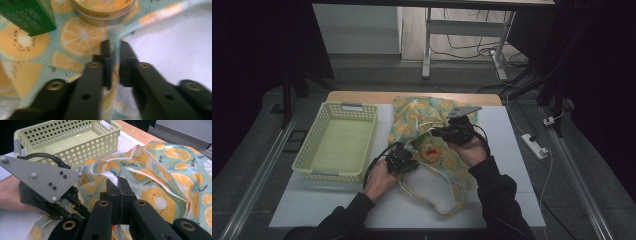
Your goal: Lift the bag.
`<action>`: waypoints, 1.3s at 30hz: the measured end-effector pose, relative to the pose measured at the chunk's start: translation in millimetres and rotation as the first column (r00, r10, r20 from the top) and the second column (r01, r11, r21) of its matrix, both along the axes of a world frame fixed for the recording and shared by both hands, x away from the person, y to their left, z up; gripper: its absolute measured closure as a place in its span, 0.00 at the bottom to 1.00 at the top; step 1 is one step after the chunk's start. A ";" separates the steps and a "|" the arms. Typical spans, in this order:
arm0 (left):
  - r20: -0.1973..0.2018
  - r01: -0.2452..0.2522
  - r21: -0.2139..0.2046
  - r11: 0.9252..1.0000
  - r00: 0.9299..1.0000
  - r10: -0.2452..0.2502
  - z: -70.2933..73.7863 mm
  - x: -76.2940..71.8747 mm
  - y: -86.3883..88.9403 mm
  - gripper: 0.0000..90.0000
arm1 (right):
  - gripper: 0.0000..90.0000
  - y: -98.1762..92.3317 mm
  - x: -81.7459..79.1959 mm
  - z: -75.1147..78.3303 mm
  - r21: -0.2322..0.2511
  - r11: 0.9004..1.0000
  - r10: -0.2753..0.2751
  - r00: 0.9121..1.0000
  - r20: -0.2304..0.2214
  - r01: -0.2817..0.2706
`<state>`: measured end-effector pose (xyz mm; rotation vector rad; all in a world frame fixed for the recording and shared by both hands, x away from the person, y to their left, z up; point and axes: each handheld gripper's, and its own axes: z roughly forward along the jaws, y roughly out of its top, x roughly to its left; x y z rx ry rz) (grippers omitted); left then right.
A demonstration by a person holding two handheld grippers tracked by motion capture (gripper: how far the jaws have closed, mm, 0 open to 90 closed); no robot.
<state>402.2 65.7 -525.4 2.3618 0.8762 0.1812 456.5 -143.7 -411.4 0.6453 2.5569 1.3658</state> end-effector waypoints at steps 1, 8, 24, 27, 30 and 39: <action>0.008 0.014 0.019 1.000 1.000 -0.015 0.9 0.0 0.0 0.97 | 0.99 -0.2 0.1 0.0 0.000 1.000 -0.001 1.000 0.000 0.001; 0.009 -0.011 -0.007 1.000 1.000 0.011 9.9 -2.6 0.4 0.99 | 0.99 -1.0 0.4 0.3 -0.001 1.000 -0.001 1.000 -0.001 0.001; -0.010 -0.021 -0.109 0.994 1.000 0.020 45.0 -9.4 4.9 0.99 | 0.99 1.6 -3.9 7.1 0.001 1.000 0.016 1.000 0.010 -0.016; -0.017 -0.023 -0.128 0.992 1.000 0.021 51.6 -10.2 6.8 0.99 | 0.99 1.7 -4.1 8.7 0.001 1.000 0.017 1.000 0.009 -0.017; -0.017 -0.027 -0.146 0.989 1.000 0.024 57.2 -10.7 9.4 0.99 | 0.99 1.9 -3.8 10.5 0.002 1.000 0.018 1.000 0.006 -0.018; -0.032 -0.027 -0.190 0.981 0.999 0.021 73.5 -8.7 20.1 0.99 | 0.99 2.7 -3.4 20.0 -0.004 1.000 0.018 1.000 0.017 -0.018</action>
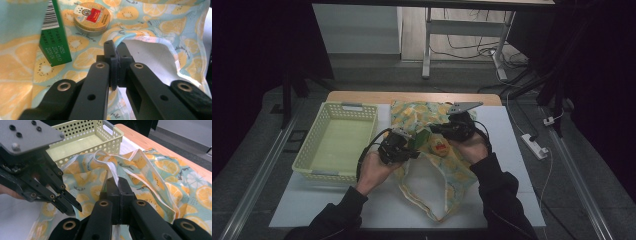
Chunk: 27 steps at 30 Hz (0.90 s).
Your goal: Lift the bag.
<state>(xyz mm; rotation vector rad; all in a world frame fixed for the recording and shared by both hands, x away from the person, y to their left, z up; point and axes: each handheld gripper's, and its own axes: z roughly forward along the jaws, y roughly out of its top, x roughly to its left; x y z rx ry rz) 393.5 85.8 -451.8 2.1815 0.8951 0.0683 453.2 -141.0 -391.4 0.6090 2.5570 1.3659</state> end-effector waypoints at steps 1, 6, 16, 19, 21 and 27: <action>0.000 -0.001 -0.003 1.000 1.000 0.001 2.0 0.3 1.2 0.99 | 0.99 0.2 0.1 1.5 -0.002 1.000 0.001 1.000 0.002 -0.001; 0.011 -0.004 -0.013 1.000 1.000 0.004 17.1 2.2 7.2 0.99 | 0.99 1.2 -0.2 7.8 -0.011 1.000 0.003 1.000 0.012 -0.003; 0.000 -0.013 -0.076 0.997 1.000 0.013 50.6 13.4 23.5 0.99 | 0.99 5.3 -2.5 23.9 -0.009 1.000 0.023 0.999 0.027 -0.023; -0.003 -0.022 -0.109 0.994 1.000 0.021 59.9 16.7 29.9 0.99 | 0.99 6.5 -2.8 28.2 -0.002 1.000 0.030 0.999 0.026 -0.030; 0.008 -0.028 -0.117 0.993 1.000 0.030 67.5 18.6 33.6 0.99 | 0.99 7.4 -2.8 31.5 0.005 0.999 0.033 0.999 0.025 -0.033; 0.038 -0.042 -0.139 0.989 0.998 0.048 92.8 23.3 41.2 0.99 | 0.99 12.6 -3.3 43.8 -0.005 0.999 0.043 0.998 0.040 -0.043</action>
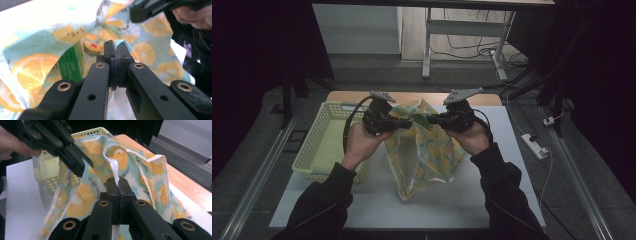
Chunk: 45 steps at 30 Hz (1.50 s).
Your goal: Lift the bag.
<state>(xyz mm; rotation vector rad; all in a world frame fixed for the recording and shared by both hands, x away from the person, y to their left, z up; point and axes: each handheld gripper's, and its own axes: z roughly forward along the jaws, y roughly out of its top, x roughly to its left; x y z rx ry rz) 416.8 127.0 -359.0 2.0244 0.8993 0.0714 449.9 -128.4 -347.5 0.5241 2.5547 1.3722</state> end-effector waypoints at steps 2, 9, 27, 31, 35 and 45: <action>0.009 0.001 -0.013 1.000 1.000 -0.001 7.1 1.8 2.3 0.99 | 0.99 2.2 1.0 5.0 -0.001 1.000 0.005 1.000 0.002 -0.005; 0.030 -0.010 -0.041 0.999 0.999 0.011 28.4 8.8 9.7 0.99 | 0.99 10.1 2.3 24.3 0.001 1.000 0.020 1.000 0.022 -0.020; 0.121 -0.052 -0.084 0.995 0.991 0.062 83.1 13.6 17.2 0.99 | 1.00 13.7 -1.5 76.4 0.025 1.000 0.001 0.993 0.115 -0.004; 0.125 -0.056 -0.095 0.994 0.990 0.068 88.3 15.3 17.9 0.99 | 1.00 13.9 -2.1 85.5 0.023 1.000 -0.004 0.992 0.130 0.001; 0.130 -0.066 -0.105 0.992 0.988 0.079 93.9 18.1 18.2 0.99 | 1.00 14.5 -2.8 92.0 0.004 1.000 -0.008 0.989 0.149 0.008; 0.155 -0.074 -0.089 0.993 0.984 0.087 99.8 23.2 13.4 0.99 | 0.99 12.5 -3.6 100.8 0.013 1.000 -0.018 0.986 0.165 0.016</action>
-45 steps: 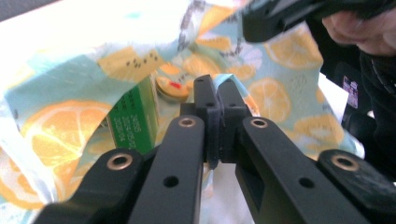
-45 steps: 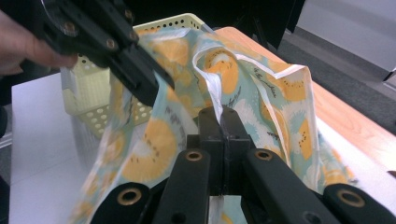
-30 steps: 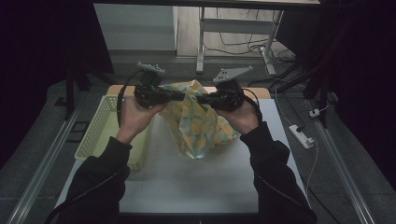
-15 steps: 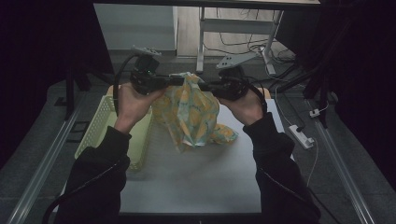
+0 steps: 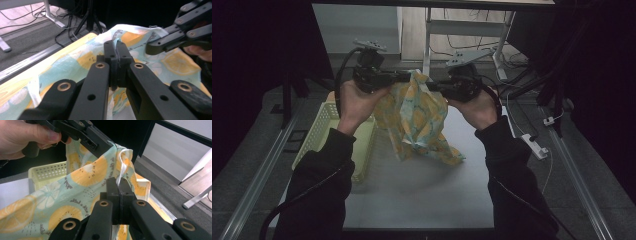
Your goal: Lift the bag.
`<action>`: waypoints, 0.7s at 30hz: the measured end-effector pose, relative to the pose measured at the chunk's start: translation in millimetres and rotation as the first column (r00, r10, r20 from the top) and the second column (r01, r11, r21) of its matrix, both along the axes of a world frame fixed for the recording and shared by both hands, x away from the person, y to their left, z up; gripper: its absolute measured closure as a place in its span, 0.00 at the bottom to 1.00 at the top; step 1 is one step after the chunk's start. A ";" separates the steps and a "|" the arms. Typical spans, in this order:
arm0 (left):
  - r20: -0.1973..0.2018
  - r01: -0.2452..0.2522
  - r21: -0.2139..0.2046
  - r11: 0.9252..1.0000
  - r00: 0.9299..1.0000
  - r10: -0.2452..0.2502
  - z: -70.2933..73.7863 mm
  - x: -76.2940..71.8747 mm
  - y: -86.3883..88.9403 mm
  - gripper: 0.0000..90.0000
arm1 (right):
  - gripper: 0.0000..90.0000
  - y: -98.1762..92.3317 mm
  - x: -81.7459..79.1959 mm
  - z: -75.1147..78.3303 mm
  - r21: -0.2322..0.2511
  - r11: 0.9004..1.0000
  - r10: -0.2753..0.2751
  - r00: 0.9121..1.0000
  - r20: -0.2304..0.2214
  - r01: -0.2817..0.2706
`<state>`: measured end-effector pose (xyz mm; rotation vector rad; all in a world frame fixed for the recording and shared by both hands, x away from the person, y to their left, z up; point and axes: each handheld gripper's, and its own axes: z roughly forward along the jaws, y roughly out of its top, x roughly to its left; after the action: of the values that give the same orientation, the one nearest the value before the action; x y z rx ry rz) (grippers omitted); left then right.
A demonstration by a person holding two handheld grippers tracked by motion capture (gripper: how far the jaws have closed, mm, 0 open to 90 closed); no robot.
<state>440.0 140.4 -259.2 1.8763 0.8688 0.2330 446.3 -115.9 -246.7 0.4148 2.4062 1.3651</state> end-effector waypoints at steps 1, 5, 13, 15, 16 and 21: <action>-0.010 -0.002 0.003 1.000 1.000 0.002 -2.8 1.8 -0.4 0.99 | 0.99 0.3 0.7 -1.3 -0.005 1.000 -0.003 1.000 -0.003 0.003; -0.030 0.000 0.010 1.000 1.000 0.000 -14.6 9.2 -2.2 0.99 | 0.99 0.8 7.5 -12.7 -0.018 1.000 -0.013 1.000 -0.025 0.013; -0.039 0.011 0.033 0.999 0.999 -0.009 -35.5 20.0 -10.0 0.98 | 0.99 6.6 18.6 -34.9 -0.043 0.999 -0.017 0.998 -0.067 0.014; -0.050 0.008 0.041 0.999 0.999 -0.006 -41.1 22.5 -11.3 0.98 | 0.99 8.8 21.3 -41.6 -0.054 0.998 -0.022 0.997 -0.076 0.018; -0.054 0.008 0.045 0.999 0.999 -0.006 -44.0 23.7 -11.8 0.98 | 0.99 9.6 22.7 -45.2 -0.061 0.998 -0.025 0.996 -0.082 0.020; -0.070 0.003 0.066 0.998 0.998 0.002 -56.7 28.3 -12.9 0.98 | 0.99 12.1 31.1 -64.2 -0.070 0.997 -0.037 0.992 -0.120 0.028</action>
<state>468.3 127.5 -315.9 1.9562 0.9177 0.1988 477.4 -103.8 -310.9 0.5302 2.5236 1.2736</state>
